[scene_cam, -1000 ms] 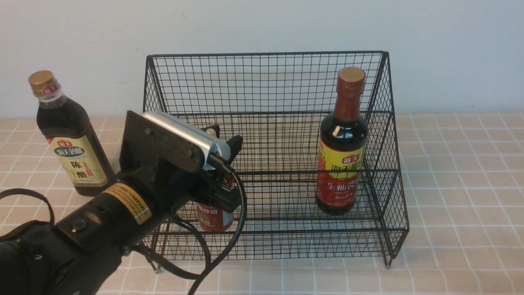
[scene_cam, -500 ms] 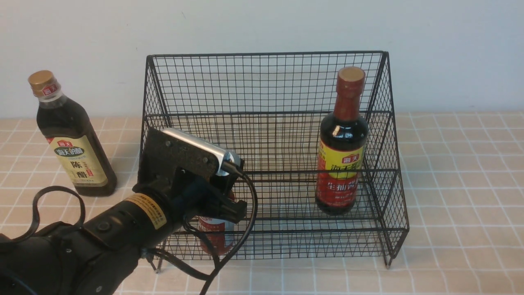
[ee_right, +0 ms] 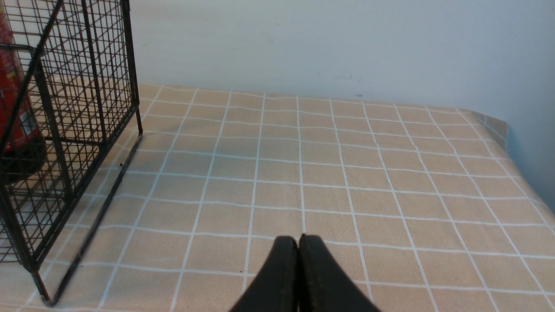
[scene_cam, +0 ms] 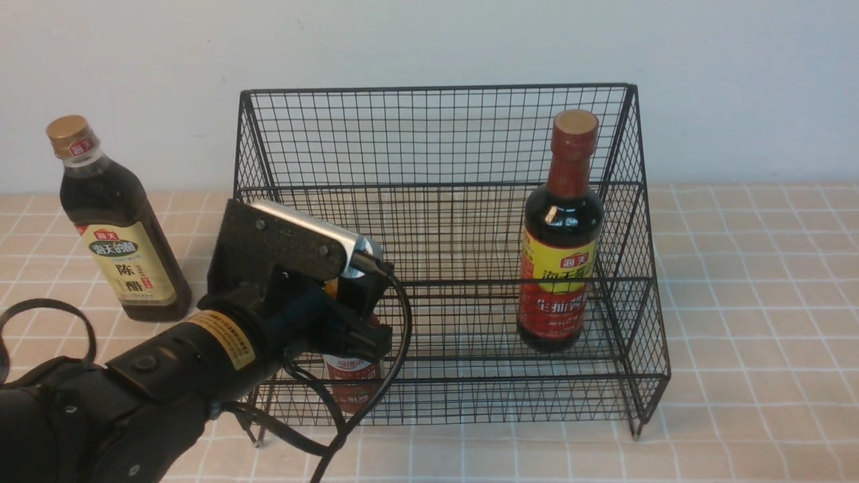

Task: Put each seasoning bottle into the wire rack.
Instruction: Use the left arm to put the condiment bottle back on the shelf, then use the left arm to grab the condiment bottle closest to it

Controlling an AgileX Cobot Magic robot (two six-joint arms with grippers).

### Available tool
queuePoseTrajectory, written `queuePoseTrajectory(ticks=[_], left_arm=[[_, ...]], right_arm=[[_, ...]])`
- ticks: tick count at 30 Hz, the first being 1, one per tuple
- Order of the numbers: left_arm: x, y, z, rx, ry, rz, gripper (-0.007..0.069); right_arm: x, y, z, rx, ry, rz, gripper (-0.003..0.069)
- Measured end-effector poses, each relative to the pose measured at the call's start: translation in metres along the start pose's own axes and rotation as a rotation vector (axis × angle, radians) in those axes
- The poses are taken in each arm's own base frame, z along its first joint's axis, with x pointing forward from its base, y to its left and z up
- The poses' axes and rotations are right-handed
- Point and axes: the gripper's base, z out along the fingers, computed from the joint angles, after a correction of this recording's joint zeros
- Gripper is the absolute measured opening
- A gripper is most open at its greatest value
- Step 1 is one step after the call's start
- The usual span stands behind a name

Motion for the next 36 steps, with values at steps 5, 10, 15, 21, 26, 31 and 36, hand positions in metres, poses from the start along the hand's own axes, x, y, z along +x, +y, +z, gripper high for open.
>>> queuePoseTrajectory(ticks=[5,10,15,21,26,31,36], left_arm=[[-0.023,0.001,-0.019,-0.017,-0.099,0.003,0.0369],[-0.049,0.025,-0.05,-0.158,-0.213,-0.031,0.0221],[-0.068,0.059,-0.09,-0.37,-0.283,0.094,0.0011],[-0.073,0.092,-0.11,-0.525,-0.174,0.028,-0.0007],[-0.081,0.115,-0.122,-0.636,-0.186,-0.028,-0.0007],[-0.087,0.124,-0.122,-0.693,-0.274,-0.002,0.0007],[-0.093,0.136,-0.108,-0.705,-0.293,-0.02,0.0104]], right_arm=[[0.0,0.0,0.0,0.0,0.0,0.0,-0.0012],[0.0,0.0,0.0,0.0,0.0,0.0,-0.0012],[0.0,0.0,0.0,0.0,0.0,0.0,-0.0012],[0.0,0.0,0.0,0.0,0.0,0.0,-0.0012],[0.0,0.0,0.0,0.0,0.0,0.0,-0.0012],[0.0,0.0,0.0,0.0,0.0,0.0,-0.0012],[0.0,0.0,0.0,0.0,0.0,0.0,-0.0012]])
